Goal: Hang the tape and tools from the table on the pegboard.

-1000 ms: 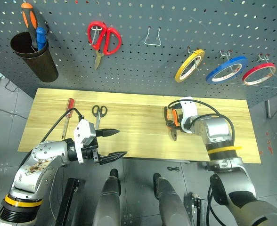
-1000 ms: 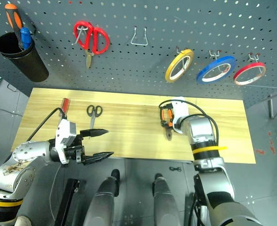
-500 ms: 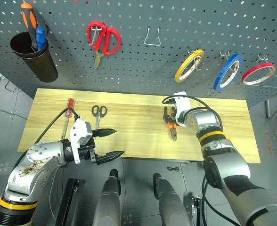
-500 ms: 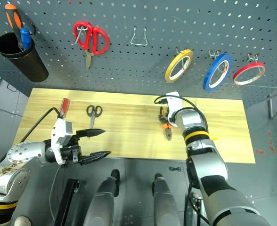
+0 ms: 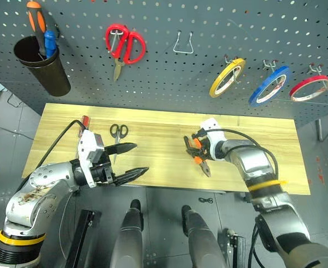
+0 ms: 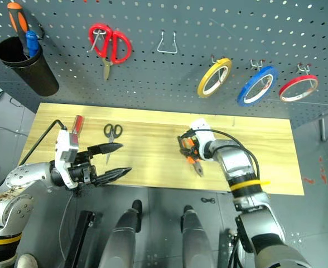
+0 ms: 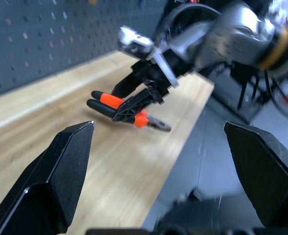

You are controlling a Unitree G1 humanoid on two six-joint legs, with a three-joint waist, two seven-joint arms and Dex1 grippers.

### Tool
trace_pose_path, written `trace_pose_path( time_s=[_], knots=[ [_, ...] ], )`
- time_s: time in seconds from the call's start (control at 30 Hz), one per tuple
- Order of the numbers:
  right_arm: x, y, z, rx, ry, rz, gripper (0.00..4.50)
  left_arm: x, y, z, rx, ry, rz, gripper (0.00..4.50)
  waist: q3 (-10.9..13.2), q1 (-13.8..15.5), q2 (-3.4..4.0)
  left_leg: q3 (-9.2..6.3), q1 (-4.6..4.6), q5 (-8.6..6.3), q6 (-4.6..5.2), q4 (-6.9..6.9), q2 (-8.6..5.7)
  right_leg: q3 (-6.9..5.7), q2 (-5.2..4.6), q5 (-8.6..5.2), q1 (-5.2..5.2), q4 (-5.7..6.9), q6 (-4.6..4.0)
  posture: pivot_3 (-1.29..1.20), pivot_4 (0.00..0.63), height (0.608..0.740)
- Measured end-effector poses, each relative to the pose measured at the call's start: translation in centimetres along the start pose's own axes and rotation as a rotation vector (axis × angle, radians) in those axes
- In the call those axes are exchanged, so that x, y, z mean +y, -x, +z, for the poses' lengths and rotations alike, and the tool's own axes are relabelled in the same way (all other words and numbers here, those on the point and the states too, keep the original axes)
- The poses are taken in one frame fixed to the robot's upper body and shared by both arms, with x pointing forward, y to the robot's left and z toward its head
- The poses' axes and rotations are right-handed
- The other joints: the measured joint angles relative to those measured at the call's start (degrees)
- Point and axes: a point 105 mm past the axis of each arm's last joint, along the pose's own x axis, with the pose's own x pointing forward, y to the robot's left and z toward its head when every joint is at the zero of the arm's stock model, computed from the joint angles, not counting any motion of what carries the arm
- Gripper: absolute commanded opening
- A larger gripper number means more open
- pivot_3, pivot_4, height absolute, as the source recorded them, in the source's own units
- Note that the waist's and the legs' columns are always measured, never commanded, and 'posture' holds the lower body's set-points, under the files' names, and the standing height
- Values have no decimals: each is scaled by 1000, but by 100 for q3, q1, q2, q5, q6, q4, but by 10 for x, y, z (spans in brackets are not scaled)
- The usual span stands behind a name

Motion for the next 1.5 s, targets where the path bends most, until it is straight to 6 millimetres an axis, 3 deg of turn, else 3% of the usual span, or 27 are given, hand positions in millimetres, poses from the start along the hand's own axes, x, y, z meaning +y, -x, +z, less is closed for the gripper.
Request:
trace_pose_path(
  time_s=[0.2, 0.37, 0.5, 0.7, 0.83, 1.13, 1.23, 1.4, 1.47, 1.5],
  knots=[
    [35, 66, 144, -560, 138, 33, 3032, 7, 1, 31, -95, 52, 77, 4500, 0, 20, 0, -6, 2, 7, -6, 8, 0, -4, 1, -4, 1, 19, 6, 130, 393, 740],
    [44, 93, 206, -792, 247, -18, 3032, 19, -7, 79, -229, -23, 120, 4500, 0, 83, -1, -10, -5, 11, -10, 17, 1, -24, -3, -2, 5, 16, 2, 131, 401, 740],
    [34, 98, 233, -918, 286, -93, 3032, 29, -11, 104, -305, -54, 163, 4500, 0, 84, -1, -13, -15, 11, -9, 18, 1, -35, -5, 2, 5, 6, -3, 141, 402, 740],
    [11, 87, 253, -1029, 319, -224, 3032, 39, -13, 117, -355, -69, 220, 4500, 0, 78, -1, -20, -18, 12, -10, -1, 3, -49, -7, 8, 1, 4, -13, 158, 402, 740],
    [13, 84, 264, -1098, 381, -252, 3032, 41, -11, 115, -349, -65, 233, 4500, 0, 82, -1, -28, -17, 24, -28, -5, 5, -60, -8, 11, 0, 8, -18, 171, 393, 740],
    [5, 76, 262, -1135, 460, -331, 3032, 43, -8, 113, -340, -71, 249, 4500, 0, 99, -1, -39, -17, 65, -42, -11, 7, -89, -11, 15, 1, 39, -23, 181, 395, 740],
    [3, 74, 255, -1126, 491, -360, 3032, 43, -8, 113, -340, -71, 249, 4500, 0, 106, -1, -40, -18, 66, -42, -15, 7, -91, -11, 14, 1, 38, -23, 181, 396, 740],
    [-5, 49, 215, -1019, 457, -352, 3032, 44, -7, 109, -331, -59, 251, 4500, 0, 119, -1, -40, -18, 66, -42, -18, 7, -91, -12, 14, 0, 37, -23, 181, 399, 740],
    [-6, 50, 212, -1014, 452, -364, 3032, 44, -7, 108, -330, -60, 251, 4500, 0, 119, -1, -41, -18, 66, -42, -18, 7, -91, -12, 15, -1, 39, -24, 183, 397, 740],
    [-6, 51, 212, -1016, 455, -365, 3531, 44, -7, 108, -330, -60, 251, 4500, 0, 118, -1, -41, -17, 66, -43, -18, 8, -91, -11, 15, 0, 38, -24, 183, 397, 740]
  ],
)
